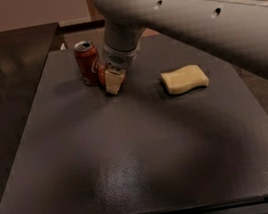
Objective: Move apple near coke can
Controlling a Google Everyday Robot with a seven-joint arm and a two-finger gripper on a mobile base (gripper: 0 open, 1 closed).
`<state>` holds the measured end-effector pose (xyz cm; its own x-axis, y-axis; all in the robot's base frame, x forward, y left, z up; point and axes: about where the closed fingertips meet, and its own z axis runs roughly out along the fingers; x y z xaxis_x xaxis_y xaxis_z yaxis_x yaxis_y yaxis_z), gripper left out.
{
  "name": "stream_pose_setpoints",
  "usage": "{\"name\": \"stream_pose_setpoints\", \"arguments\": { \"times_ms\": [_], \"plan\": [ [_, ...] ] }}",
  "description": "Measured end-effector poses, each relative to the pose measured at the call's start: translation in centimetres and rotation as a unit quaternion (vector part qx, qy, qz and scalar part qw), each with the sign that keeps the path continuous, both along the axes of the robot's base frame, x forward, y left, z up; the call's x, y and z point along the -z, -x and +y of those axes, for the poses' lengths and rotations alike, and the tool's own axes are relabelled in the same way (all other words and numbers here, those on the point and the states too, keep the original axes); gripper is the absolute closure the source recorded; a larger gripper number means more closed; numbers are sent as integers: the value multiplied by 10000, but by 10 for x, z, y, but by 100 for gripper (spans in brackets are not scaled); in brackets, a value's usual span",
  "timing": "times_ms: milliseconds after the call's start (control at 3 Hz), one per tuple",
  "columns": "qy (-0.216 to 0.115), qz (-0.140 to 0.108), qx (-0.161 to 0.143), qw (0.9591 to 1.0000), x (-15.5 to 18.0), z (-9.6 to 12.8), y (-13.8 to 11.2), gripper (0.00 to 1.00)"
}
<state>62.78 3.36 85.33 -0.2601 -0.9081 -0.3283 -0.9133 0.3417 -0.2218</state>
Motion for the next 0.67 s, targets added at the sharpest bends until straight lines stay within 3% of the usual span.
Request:
{"name": "stream_pose_setpoints", "arguments": {
  "times_ms": [333,667],
  "plan": [
    [5,1,-6,10000,0,0,1,0],
    [5,2,-6,10000,0,0,1,0]
  ]
}}
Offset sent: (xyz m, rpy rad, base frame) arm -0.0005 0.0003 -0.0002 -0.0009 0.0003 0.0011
